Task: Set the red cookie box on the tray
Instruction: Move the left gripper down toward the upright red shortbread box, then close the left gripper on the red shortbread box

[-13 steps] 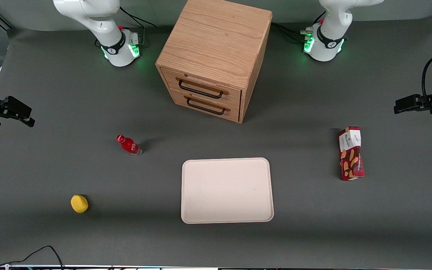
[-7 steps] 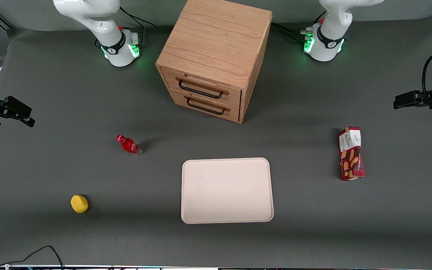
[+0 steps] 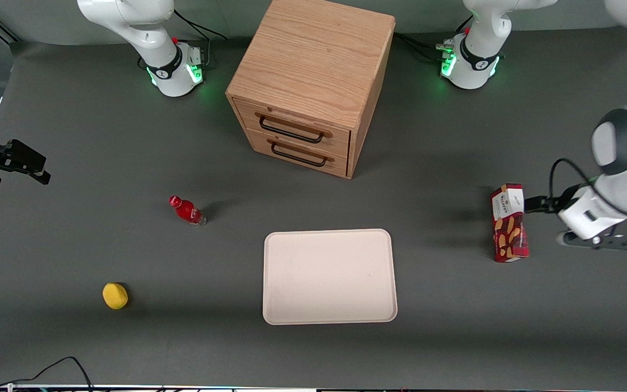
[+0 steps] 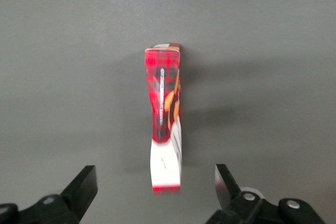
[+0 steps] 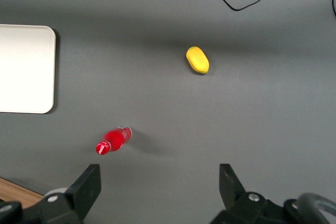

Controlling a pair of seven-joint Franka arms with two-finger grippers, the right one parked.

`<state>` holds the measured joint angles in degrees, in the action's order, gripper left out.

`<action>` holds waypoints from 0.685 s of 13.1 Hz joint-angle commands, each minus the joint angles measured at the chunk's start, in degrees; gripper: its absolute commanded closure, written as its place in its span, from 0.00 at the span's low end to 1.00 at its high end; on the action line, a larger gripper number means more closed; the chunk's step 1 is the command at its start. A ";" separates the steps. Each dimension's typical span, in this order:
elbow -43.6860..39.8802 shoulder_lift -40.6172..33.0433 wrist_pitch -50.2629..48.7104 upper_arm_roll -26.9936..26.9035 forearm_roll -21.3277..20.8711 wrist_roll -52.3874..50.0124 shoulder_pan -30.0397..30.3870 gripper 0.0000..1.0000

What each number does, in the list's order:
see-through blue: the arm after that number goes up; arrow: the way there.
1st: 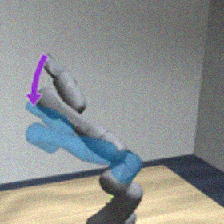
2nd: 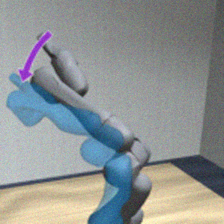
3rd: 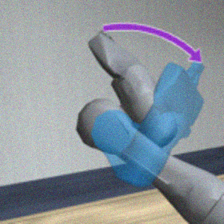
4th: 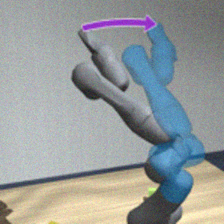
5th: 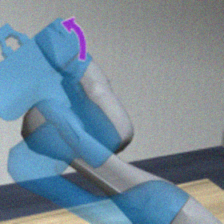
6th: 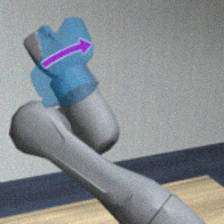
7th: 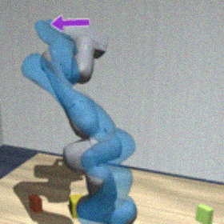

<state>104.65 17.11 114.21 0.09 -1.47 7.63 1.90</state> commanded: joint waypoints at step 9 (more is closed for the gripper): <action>18.75 4.17 33.71 -0.44 2.96 2.39 0.47 1.00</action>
<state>122.43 23.12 148.44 -0.18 0.52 8.78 2.26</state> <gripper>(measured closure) 0.705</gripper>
